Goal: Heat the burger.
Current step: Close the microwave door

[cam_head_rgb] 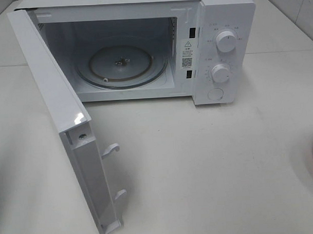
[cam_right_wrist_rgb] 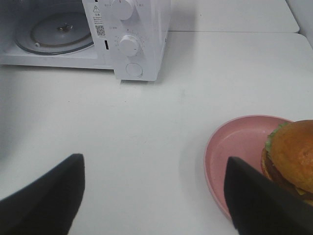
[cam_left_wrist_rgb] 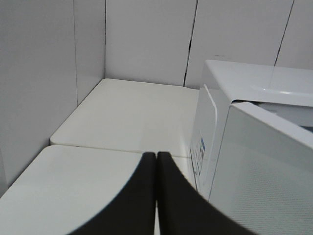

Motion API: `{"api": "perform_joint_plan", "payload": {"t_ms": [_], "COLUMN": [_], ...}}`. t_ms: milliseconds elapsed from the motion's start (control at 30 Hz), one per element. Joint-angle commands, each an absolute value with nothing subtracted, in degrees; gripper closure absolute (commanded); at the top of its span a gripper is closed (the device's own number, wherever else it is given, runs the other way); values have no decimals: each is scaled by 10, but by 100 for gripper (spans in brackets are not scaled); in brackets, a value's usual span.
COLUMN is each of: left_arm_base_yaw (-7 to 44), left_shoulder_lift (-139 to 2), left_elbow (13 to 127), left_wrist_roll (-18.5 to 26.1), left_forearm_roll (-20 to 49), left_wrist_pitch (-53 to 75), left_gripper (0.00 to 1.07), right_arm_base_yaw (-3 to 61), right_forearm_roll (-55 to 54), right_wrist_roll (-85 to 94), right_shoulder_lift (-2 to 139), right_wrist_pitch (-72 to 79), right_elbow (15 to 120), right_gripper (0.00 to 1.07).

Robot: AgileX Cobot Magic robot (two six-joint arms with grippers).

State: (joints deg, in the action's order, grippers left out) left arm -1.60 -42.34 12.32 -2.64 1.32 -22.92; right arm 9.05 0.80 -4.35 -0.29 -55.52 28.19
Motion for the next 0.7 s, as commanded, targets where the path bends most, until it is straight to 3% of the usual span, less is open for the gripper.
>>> {"api": "perform_joint_plan", "payload": {"t_ms": [33, 233, 267, 300, 367, 400, 433, 467, 533, 700], "left_arm_base_yaw": [-17, -17, -17, -17, -17, -17, -17, -17, -17, -9], "left_shoulder_lift": [-480, -612, -653, -653, -710, -710, -747, -747, -790, -845], "left_elbow": [118, 118, 122, 122, 140, 140, 158, 158, 182, 220], "left_wrist_roll": [-36, -95, -121, -121, -158, -158, -176, -176, -210, -257], "left_forearm_roll": [-8, -99, -135, -135, -213, -213, -263, -263, -325, -383], "left_wrist_pitch": [-296, -416, -454, -454, -484, -484, -494, -494, -501, -516], "left_gripper": [107, 107, 107, 107, 107, 107, 107, 107, 107, 107], "right_arm_base_yaw": [87, 87, 87, 87, 87, 87, 87, 87, 87, 87], "right_forearm_roll": [7, 7, 7, 7, 7, 7, 7, 7, 7, 7], "right_wrist_roll": [-39, -39, -39, -39, -39, -39, -39, -39, -39, -39], "right_shoulder_lift": [-17, -17, -17, -17, -17, -17, -17, -17, -17, -17], "right_wrist_pitch": [-551, -551, -551, -551, -551, -551, -551, -551, -551, -551], "right_elbow": [280, 280, 280, 280, 280, 280, 280, 280, 280, 280], "right_gripper": [32, 32, 32, 32, 32, 32, 32, 32, 32, 32]}}
